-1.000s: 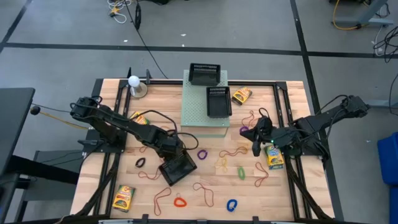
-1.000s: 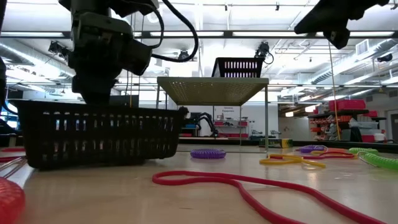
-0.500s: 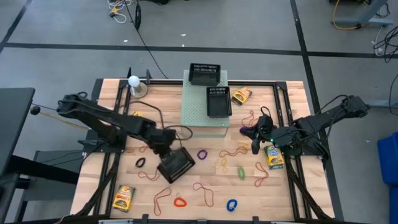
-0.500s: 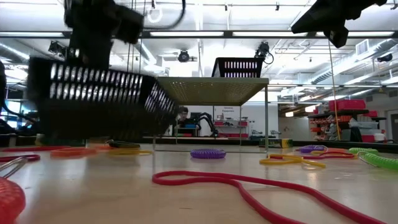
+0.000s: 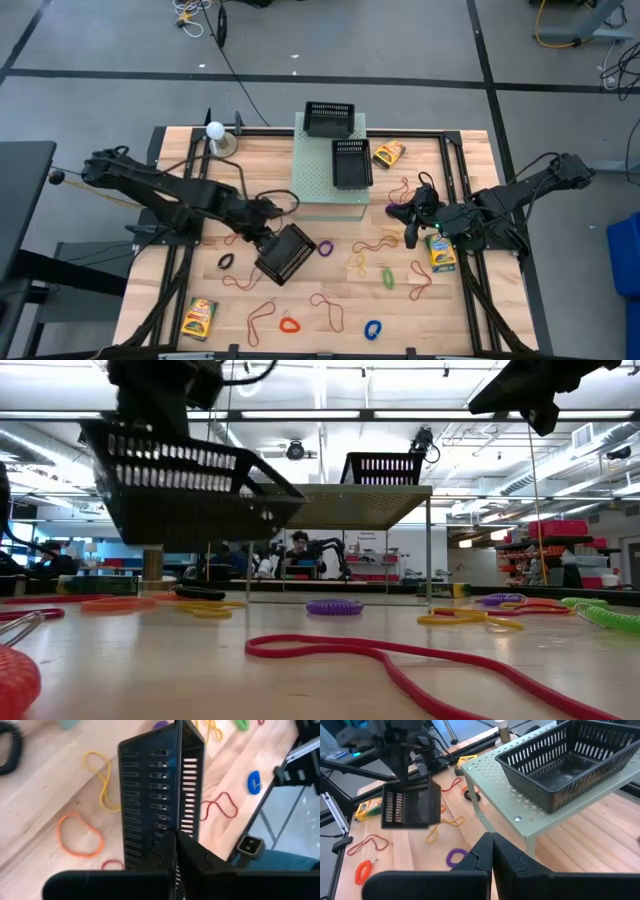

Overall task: Pick & Place Office Desk Supplies
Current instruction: Put the black bin on the shelf

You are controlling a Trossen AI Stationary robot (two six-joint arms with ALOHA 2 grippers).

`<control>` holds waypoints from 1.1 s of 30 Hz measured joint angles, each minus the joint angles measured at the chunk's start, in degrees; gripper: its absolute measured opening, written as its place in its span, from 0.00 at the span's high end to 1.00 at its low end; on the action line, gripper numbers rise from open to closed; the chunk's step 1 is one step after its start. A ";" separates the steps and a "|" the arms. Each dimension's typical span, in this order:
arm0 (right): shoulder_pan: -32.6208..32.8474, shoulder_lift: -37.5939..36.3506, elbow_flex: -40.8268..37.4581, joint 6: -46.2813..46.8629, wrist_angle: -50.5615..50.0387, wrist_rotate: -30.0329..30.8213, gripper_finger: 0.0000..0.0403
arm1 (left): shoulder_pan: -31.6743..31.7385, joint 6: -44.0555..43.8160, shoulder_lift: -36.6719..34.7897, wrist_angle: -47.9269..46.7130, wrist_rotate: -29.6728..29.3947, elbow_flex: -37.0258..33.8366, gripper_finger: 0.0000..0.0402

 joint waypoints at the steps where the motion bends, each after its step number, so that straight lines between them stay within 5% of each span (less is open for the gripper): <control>1: 0.00 0.00 0.00 0.00 0.00 0.00 0.98 | 0.03 1.06 1.19 0.97 0.24 -0.01 0.98; 16: 0.00 0.02 0.00 -0.04 0.00 0.00 0.98 | 0.86 4.95 12.25 1.20 1.56 0.22 0.97; 33: 0.00 0.02 0.00 0.04 0.08 0.50 0.98 | 1.27 -0.06 13.46 -8.54 -2.46 -0.04 0.62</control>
